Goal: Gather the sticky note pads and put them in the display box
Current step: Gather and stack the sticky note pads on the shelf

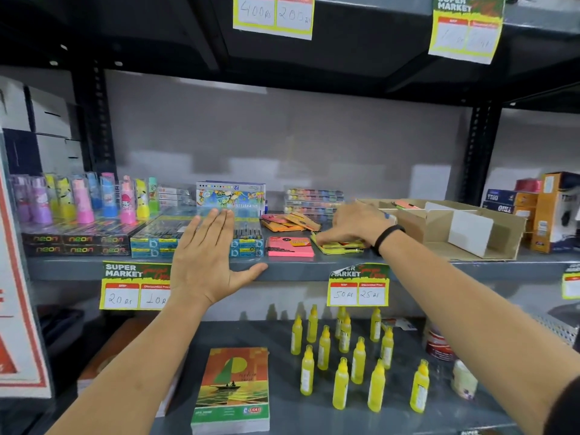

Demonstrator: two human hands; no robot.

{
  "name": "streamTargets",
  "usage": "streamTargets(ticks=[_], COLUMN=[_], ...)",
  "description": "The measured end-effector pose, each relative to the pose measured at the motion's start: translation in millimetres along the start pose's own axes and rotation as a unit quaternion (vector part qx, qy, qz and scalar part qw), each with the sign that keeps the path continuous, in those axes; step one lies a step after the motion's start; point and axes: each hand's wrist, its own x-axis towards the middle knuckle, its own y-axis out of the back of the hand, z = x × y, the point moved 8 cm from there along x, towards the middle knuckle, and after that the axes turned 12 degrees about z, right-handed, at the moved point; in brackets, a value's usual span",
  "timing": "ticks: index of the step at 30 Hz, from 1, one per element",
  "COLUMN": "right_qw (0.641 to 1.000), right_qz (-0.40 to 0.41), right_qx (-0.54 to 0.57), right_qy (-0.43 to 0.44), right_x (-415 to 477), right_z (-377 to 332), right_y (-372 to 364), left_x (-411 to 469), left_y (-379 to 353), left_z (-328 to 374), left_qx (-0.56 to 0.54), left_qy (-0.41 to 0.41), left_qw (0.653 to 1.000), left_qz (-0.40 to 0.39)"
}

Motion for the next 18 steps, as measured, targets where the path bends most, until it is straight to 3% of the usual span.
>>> streamTargets(ticks=[6,12,18], right_qw=[0.998,0.995,0.984], right_qz=[-0.056,0.029,-0.039], right_qx=[-0.001,0.097,0.171], right_qy=[-0.001,-0.024,-0.041], right_x=[7,44,74], right_z=[1,-1,-5], right_y=[-4,5,-35], left_x=[-1,-1,0], left_y=[2,3,2], left_z=[0,0,0], left_qx=[-0.009,-0.001,0.007], left_qy=[0.008,0.005,0.004], left_qw=[1.000,1.000,1.000], left_qz=[0.012,0.024,0.030])
